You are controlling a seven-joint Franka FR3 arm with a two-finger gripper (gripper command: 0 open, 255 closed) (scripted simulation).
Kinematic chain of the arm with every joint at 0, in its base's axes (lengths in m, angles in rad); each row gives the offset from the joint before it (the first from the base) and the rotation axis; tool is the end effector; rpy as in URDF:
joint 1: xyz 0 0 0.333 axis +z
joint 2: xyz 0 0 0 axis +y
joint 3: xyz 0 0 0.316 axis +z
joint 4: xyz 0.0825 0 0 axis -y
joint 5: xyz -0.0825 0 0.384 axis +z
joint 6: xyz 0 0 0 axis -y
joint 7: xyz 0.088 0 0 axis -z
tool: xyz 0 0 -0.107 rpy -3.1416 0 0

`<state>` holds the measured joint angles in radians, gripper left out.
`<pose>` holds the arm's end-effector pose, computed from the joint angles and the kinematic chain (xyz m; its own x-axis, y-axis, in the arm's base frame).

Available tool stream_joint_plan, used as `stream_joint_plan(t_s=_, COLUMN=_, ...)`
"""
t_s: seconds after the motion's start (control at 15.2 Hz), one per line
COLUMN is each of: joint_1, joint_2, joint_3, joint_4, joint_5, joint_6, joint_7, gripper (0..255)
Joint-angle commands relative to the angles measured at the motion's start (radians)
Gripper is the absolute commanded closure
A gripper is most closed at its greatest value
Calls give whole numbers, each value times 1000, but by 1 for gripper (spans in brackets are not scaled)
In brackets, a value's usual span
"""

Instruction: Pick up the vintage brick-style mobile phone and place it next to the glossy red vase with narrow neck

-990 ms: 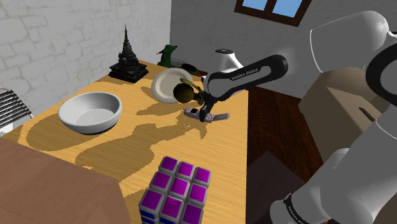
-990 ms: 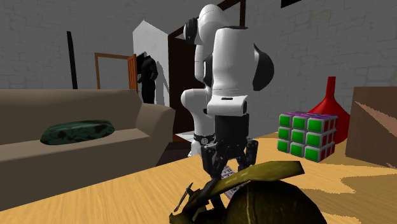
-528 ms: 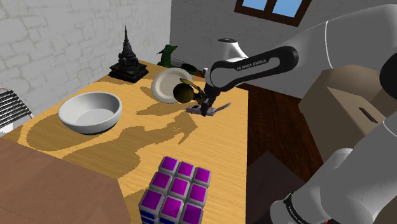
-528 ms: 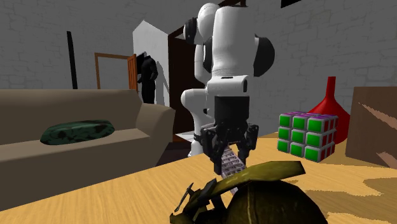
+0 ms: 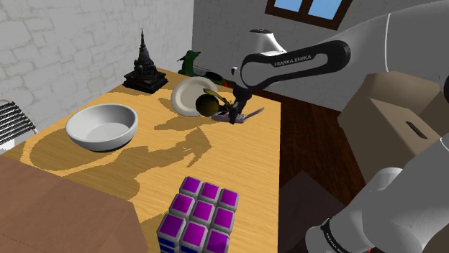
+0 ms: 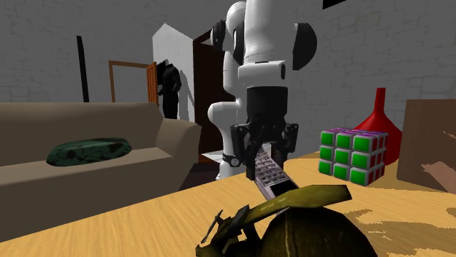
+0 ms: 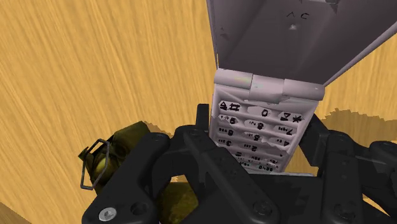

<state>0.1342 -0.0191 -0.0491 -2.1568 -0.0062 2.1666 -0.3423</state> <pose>0.5338 0.0452 0.4095 0.9083 0.4176 0.0258 0.4174 -0.9086 0.0137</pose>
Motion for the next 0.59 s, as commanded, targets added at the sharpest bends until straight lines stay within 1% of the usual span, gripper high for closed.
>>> stream_joint_plan(t_s=0.0, joint_1=0, joint_2=-12, joint_3=0, joint_4=15, joint_5=-1, joint_6=-27, joint_7=1, gripper=255)
stream_joint_plan(t_s=0.53, joint_1=1, joint_2=-48, joint_3=1, joint_4=85, joint_5=-2, joint_6=-132, joint_7=2, gripper=255)
